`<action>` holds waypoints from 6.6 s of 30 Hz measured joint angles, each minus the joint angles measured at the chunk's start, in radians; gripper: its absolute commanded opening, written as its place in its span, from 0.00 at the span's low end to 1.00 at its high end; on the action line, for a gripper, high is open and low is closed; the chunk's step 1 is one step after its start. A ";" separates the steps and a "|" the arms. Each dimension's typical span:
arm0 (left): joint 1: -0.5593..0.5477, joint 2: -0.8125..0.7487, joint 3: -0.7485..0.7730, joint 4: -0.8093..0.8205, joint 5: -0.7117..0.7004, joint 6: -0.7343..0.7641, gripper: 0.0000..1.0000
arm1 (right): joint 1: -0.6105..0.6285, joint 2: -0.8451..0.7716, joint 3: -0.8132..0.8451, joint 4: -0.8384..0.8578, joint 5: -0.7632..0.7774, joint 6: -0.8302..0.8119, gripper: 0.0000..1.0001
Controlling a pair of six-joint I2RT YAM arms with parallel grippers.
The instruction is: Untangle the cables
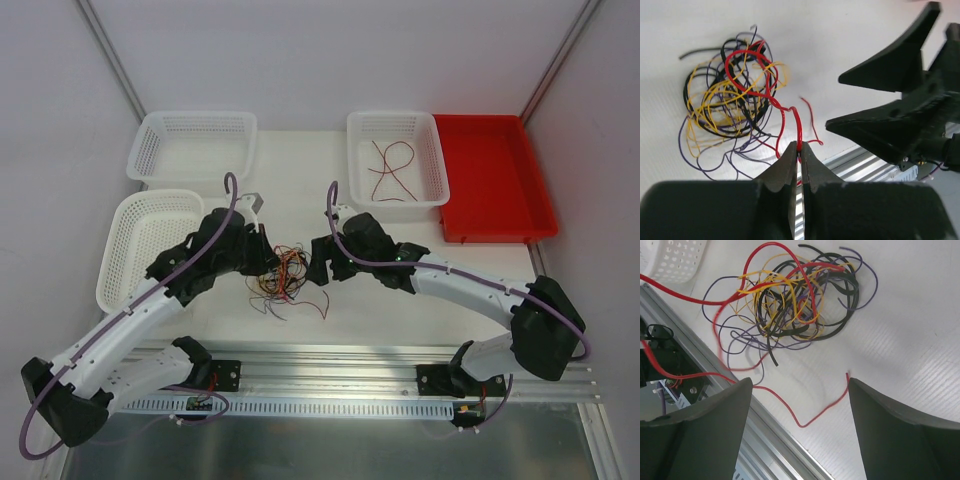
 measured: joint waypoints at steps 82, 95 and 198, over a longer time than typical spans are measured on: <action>-0.032 0.143 0.313 -0.007 0.216 0.284 0.00 | 0.003 -0.083 -0.016 0.160 0.026 -0.243 0.35; -0.039 0.154 0.332 -0.007 0.203 0.286 0.37 | -0.048 -0.217 -0.016 0.069 0.042 -0.267 0.01; -0.087 0.571 -0.056 0.186 -0.005 -0.141 0.59 | -0.146 -0.381 -0.212 -0.052 0.075 0.023 0.90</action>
